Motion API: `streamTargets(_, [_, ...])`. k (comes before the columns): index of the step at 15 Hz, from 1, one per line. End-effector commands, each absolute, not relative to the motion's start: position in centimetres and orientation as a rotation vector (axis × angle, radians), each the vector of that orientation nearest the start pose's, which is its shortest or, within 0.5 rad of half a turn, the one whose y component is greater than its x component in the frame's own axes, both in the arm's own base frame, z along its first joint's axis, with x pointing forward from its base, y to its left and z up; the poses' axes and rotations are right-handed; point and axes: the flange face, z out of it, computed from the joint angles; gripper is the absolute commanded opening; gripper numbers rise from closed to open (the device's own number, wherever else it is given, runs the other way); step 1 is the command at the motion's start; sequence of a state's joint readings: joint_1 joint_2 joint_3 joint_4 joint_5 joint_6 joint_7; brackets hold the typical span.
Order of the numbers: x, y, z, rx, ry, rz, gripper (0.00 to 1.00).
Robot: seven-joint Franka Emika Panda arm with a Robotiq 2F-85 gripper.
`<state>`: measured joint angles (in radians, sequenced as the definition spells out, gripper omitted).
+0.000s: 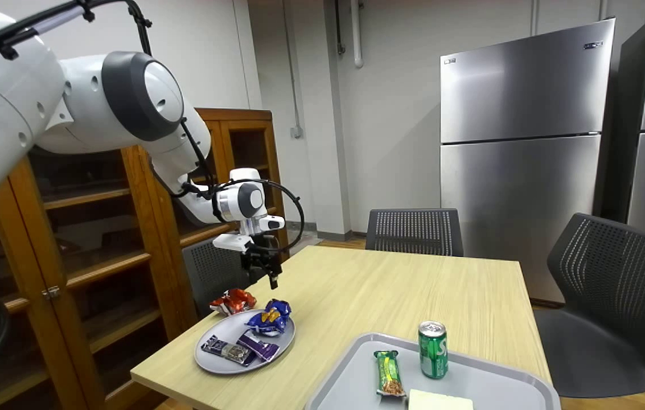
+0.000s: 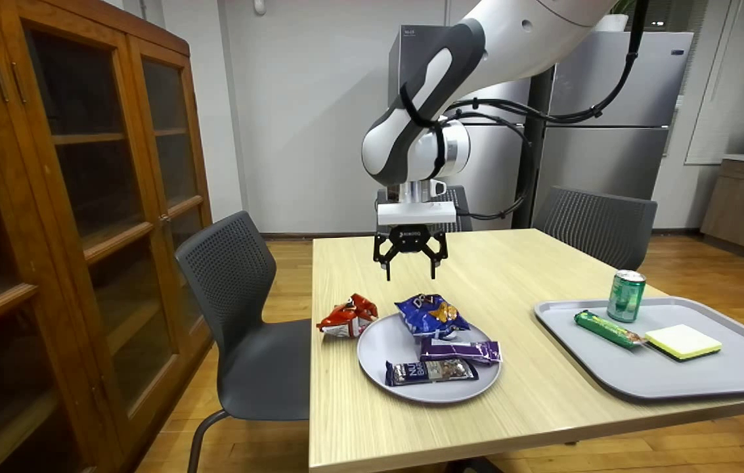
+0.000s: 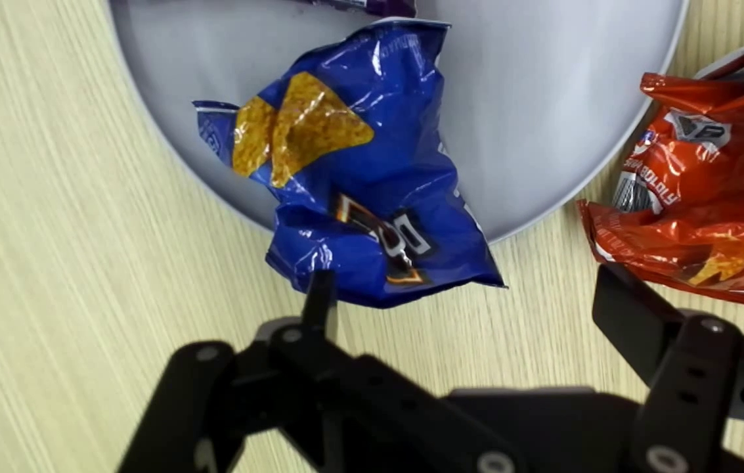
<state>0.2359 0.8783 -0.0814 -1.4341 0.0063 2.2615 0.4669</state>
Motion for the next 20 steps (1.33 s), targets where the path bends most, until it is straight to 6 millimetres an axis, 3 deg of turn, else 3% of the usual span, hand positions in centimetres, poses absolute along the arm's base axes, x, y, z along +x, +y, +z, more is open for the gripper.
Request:
streamTargets(1, [70.8, 12.1, 16.3, -3.178, 0.462, 0.046, 1.0])
streamTargets(20, [70.6, 9.3, 12.0, -3.214, 0.452, 0.097, 1.0])
